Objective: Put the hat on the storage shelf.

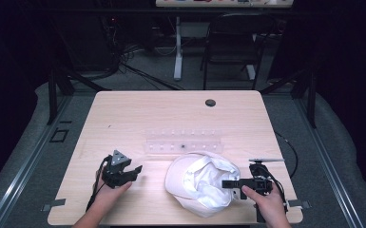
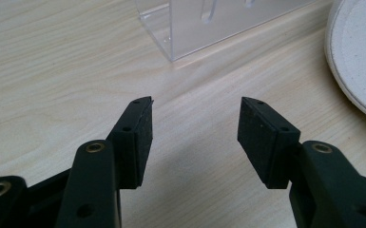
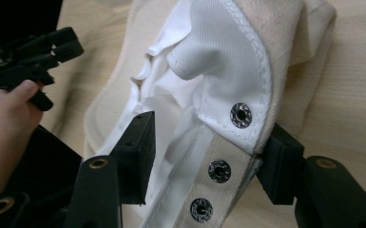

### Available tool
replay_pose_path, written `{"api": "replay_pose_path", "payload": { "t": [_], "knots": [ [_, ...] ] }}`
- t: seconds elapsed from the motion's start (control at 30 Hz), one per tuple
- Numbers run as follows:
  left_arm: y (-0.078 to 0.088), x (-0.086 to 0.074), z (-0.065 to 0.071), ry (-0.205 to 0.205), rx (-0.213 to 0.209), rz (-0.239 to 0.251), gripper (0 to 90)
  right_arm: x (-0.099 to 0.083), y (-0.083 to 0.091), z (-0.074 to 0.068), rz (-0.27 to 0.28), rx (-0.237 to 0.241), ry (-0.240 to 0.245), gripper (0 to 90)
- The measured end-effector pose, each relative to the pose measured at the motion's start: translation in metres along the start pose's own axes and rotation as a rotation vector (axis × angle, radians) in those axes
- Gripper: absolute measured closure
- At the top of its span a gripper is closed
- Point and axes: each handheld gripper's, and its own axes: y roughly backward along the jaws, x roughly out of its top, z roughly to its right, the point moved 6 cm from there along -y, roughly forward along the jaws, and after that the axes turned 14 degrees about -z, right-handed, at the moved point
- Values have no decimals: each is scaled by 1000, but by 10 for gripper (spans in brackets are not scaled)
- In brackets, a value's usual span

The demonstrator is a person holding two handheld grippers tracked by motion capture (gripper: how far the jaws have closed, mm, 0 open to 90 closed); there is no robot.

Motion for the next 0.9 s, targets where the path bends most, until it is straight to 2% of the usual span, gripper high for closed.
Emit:
{"api": "replay_pose_path", "payload": {
  "t": [0.1, 0.23, 0.37, 0.53, 0.77, 0.9],
  "knots": [
    [0, 0, 0, 3, 0, 1, 463, 2, 6, -6, 2, 29, 5, 460],
    [0, 0, -1, 4, 0, 1, 462, 6, 10, -12, -2, 30, 3, 502],
    [0, 0, -1, 0, 0, -5, 461, 9, 13, -14, -22, 11, -6, 576],
    [-1, 0, -1, 3, 0, -4, 461, 14, 14, -16, -22, -4, -31, 648],
    [-1, 0, -1, 3, 0, -5, 462, 18, 15, -18, -43, -34, -18, 789],
    [-1, 0, 0, 3, 0, -5, 461, 19, 15, -18, -70, -68, -12, 809]
  ]
}}
